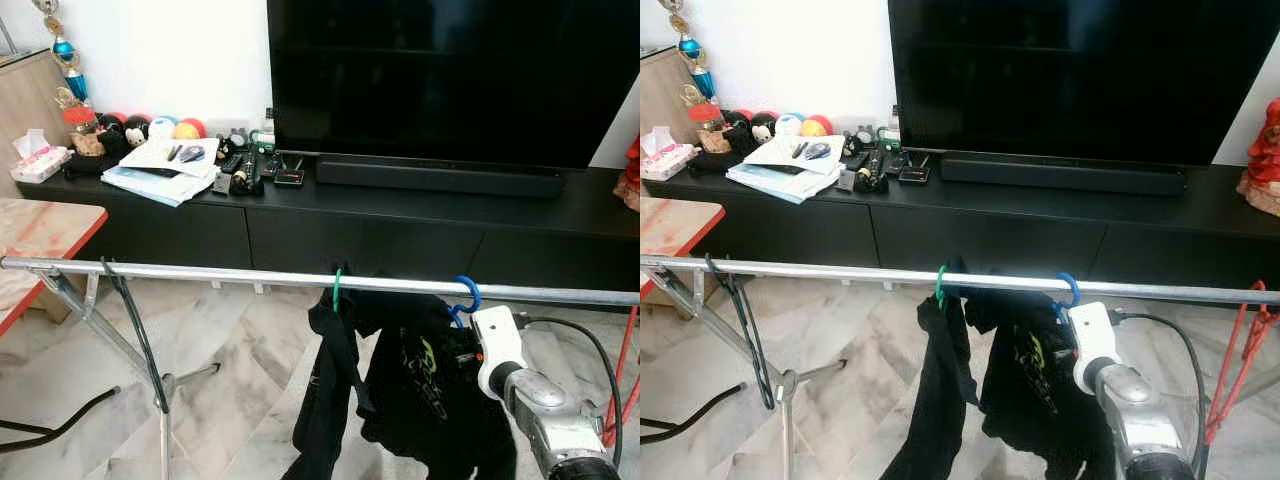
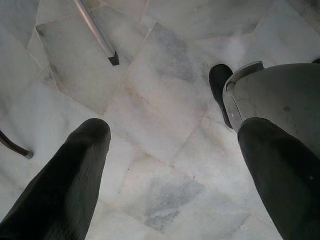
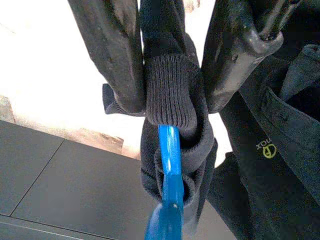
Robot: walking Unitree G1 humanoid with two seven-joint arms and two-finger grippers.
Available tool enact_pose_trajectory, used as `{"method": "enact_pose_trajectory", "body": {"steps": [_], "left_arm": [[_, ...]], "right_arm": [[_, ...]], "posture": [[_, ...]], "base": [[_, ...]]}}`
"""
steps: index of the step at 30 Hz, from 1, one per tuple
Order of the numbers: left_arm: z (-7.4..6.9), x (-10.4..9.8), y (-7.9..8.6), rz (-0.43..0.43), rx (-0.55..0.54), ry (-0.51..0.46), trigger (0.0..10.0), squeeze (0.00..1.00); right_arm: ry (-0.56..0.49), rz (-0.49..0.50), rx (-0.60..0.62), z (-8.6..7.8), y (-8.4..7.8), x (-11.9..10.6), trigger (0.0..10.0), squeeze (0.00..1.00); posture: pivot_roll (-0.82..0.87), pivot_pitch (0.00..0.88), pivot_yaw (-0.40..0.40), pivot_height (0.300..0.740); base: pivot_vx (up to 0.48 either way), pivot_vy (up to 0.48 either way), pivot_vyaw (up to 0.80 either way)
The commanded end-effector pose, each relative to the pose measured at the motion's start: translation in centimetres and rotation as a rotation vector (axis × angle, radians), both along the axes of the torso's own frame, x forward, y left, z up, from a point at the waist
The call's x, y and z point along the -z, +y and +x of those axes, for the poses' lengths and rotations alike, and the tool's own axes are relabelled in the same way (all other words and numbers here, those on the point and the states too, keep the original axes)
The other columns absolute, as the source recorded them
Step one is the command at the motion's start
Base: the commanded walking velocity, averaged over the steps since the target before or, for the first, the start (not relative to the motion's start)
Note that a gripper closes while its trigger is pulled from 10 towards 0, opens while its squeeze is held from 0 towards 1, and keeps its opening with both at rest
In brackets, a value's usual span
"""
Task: Hang hanger
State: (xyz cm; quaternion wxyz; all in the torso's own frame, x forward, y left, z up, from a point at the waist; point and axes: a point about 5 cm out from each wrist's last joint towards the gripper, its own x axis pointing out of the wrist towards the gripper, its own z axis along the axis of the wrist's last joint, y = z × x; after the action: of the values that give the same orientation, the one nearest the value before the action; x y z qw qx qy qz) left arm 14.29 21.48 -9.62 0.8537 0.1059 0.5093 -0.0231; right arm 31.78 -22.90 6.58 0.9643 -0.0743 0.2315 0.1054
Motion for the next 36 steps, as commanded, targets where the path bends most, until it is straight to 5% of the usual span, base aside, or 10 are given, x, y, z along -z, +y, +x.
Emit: {"method": "enact_pose_trajectory", "body": {"steps": [1, 26, 36], "left_arm": [[-0.8, 0.2, 0.2, 0.012, -0.001, 0.030, 10.0, 0.00], [-1.6, 0.3, 1.1, 0.000, 0.006, 0.047, 10.0, 0.00], [-1.7, 0.4, 0.9, 0.000, 0.004, 0.035, 10.0, 0.00]], "right_arm": [[0.016, -0.003, -0.003, -0.1, 0.1, 0.3, 0.0, 0.00], [0.029, 0.031, 0.013, -0.6, 1.7, 1.4, 0.0, 0.00], [-0.279, 0.058, 0.206, -0.9, 1.4, -1.0, 0.0, 0.00]], "posture": [[0.06, 0.020, 0.019, 0.740], [0.07, 0.039, 0.019, 0.740], [0.07, 0.042, 0.015, 0.740]], "base": [[0.000, 0.000, 0.00], [0.000, 0.000, 0.00], [0.000, 0.000, 0.00]]}}
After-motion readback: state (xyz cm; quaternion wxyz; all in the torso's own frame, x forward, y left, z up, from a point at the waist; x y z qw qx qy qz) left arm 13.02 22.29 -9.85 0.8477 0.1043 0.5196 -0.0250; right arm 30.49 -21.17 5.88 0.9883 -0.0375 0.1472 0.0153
